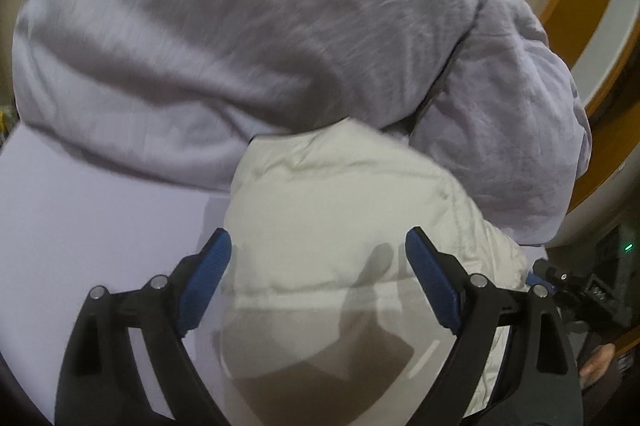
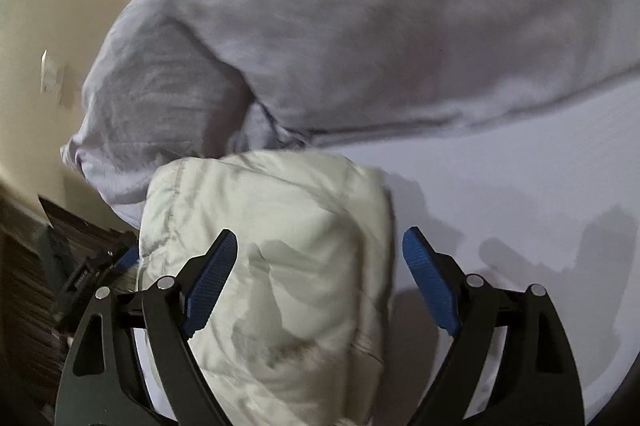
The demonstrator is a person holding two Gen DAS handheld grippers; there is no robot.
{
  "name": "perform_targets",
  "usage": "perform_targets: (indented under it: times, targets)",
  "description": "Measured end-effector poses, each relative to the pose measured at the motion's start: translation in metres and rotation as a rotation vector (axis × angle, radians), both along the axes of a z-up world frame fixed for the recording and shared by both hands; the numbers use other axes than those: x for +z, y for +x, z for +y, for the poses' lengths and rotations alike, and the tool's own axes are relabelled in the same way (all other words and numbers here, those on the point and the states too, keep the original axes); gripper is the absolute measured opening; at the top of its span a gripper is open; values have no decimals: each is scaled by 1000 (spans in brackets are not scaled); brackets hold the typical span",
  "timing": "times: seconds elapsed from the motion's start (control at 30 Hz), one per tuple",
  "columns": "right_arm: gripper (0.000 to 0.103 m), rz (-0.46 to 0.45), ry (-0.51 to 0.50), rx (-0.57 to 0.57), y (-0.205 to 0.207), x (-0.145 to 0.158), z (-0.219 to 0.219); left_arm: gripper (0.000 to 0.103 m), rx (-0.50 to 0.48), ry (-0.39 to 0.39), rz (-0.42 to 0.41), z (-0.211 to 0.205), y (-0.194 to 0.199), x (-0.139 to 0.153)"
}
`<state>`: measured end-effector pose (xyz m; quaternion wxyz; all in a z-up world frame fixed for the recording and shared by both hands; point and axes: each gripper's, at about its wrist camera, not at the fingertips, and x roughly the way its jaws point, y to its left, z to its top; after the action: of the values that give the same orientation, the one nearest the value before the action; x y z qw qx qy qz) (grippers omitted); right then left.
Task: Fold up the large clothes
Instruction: 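Press the jacket bundle down against the pillows with both open grippers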
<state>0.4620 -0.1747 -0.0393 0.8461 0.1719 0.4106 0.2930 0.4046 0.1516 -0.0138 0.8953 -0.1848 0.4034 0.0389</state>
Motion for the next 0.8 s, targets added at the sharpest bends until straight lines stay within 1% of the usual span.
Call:
perform_targets:
  times: [0.03, 0.07, 0.1, 0.2, 0.27, 0.37, 0.43, 0.47, 0.53, 0.67, 0.8]
  targets:
    - [84, -28, -22, 7, -2, 6, 12, 88, -3, 21, -9, -4, 1, 3]
    - [83, -60, -54, 12, -4, 12, 24, 88, -5, 60, -21, -11, 3, 8]
    - [83, -97, -97, 11, -7, 16, 37, 88, -6, 87, -27, -15, 5, 10]
    - [83, -191, -190, -7, -15, 21, 60, 89, -11, 191, -53, -32, 9, 14]
    - [79, -283, -277, -79, -22, 23, 68, 89, -14, 251, -53, -41, 14, 12]
    - [79, -431, -323, -142, -36, 30, 75, 89, -27, 288, -39, -47, 17, 5]
    - [79, -469, -327, -120, -39, 34, 82, 89, -37, 290, -20, -48, 19, -5]
    - [79, -471, -333, -98, -38, 33, 87, 90, -38, 281, -9, -47, 20, -10]
    - [78, -457, -344, -71, -34, 29, 97, 90, -35, 287, -10, -49, 21, -14]
    - [76, -397, -345, -43, -25, 12, 110, 92, -50, 310, -15, -53, 20, -21]
    - [76, -371, -358, -44, -19, -9, 116, 96, -49, 277, -17, -47, 18, -28]
